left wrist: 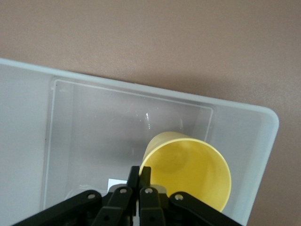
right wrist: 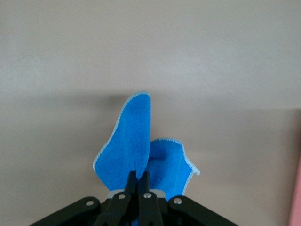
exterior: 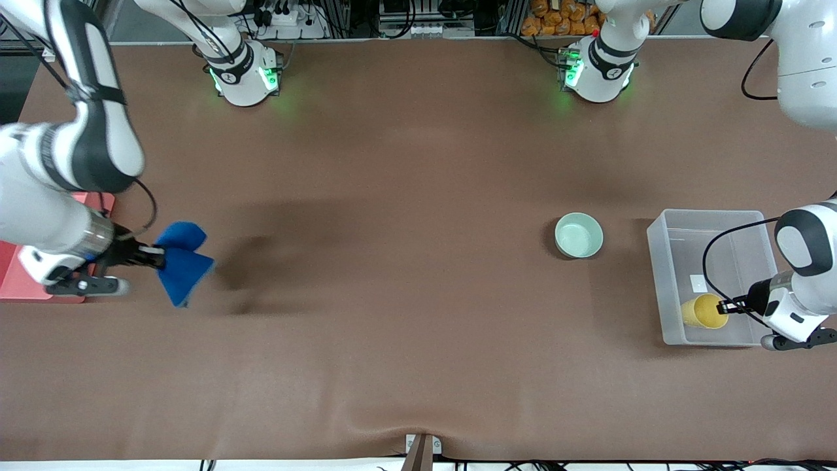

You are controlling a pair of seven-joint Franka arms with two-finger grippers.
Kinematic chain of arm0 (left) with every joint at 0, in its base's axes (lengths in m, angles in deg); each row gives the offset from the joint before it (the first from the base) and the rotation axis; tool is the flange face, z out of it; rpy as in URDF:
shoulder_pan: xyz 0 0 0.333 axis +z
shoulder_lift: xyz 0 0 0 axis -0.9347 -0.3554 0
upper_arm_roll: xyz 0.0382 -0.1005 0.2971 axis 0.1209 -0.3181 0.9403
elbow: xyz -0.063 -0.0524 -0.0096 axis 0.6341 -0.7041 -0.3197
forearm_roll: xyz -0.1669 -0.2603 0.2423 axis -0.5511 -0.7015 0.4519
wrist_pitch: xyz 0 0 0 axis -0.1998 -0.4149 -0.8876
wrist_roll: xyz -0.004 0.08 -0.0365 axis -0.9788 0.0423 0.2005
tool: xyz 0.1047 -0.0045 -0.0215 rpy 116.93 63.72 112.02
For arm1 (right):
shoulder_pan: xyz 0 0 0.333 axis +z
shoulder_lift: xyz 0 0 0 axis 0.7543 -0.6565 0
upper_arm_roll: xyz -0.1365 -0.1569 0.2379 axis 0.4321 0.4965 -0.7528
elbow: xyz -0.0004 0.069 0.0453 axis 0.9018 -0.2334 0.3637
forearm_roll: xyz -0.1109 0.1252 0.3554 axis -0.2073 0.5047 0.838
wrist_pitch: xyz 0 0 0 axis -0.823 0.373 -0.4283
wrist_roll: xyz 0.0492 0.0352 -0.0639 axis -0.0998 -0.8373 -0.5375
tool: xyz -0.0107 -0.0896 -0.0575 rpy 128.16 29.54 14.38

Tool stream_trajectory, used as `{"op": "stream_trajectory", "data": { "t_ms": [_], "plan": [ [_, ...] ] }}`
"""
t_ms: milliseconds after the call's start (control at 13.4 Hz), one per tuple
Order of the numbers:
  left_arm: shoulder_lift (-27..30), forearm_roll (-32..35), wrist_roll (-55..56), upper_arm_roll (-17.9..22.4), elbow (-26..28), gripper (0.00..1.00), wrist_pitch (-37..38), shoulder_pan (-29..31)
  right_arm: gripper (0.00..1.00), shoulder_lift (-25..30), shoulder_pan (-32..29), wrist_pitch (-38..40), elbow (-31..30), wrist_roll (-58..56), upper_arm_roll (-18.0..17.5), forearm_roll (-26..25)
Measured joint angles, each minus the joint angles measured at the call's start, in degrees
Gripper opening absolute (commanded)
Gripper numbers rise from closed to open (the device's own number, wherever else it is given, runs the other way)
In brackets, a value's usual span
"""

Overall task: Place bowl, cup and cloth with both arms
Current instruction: 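Drop the cloth into the pink tray while the left gripper releases the cup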

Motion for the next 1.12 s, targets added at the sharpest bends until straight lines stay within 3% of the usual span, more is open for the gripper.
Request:
{"op": "stream_trajectory", "data": {
  "t_ms": [374, 449, 524, 673, 748, 972, 1122],
  "plan": [
    [-1.35, -2.59, -0.06, -0.38, 0.00, 0.03, -3.18, -0.54, 0.00, 8.10, -5.69, 14.24, 3.28, -6.71, 0.18, -0.06],
    [-1.67, -2.63, -0.06, -0.40, 0.00, 0.11, -3.52, -0.59, 0.00, 9.14, -7.50, 15.80, 3.31, -9.37, 0.23, -0.11],
    [-1.97, -2.63, -0.09, -0.40, -0.01, 0.27, -3.71, -0.59, 0.00, 9.72, -9.75, 16.78, 3.48, -12.74, 0.28, -0.12],
    [-2.24, -2.64, -2.27, -0.39, -0.01, 0.51, -3.91, -0.52, 0.00, 9.90, -14.88, 18.07, 4.43, -19.80, 0.46, -0.15],
    [-2.24, -2.68, -3.75, -0.37, -0.04, 0.69, -3.95, -0.34, 0.00, 9.89, -17.29, 18.30, 4.63, -22.86, 0.49, -0.21],
    [-2.23, -2.70, -5.14, -0.33, -0.38, 0.86, -4.08, 0.11, 0.00, 9.22, -23.55, 18.31, 4.64, -31.02, 0.55, -0.55],
    [-1.87, -2.72, -5.14, -0.34, -0.95, 0.86, -4.05, 0.09, 0.00, 7.92, -27.80, 17.71, 4.64, -36.19, 0.56, -0.93]
  ]
}}
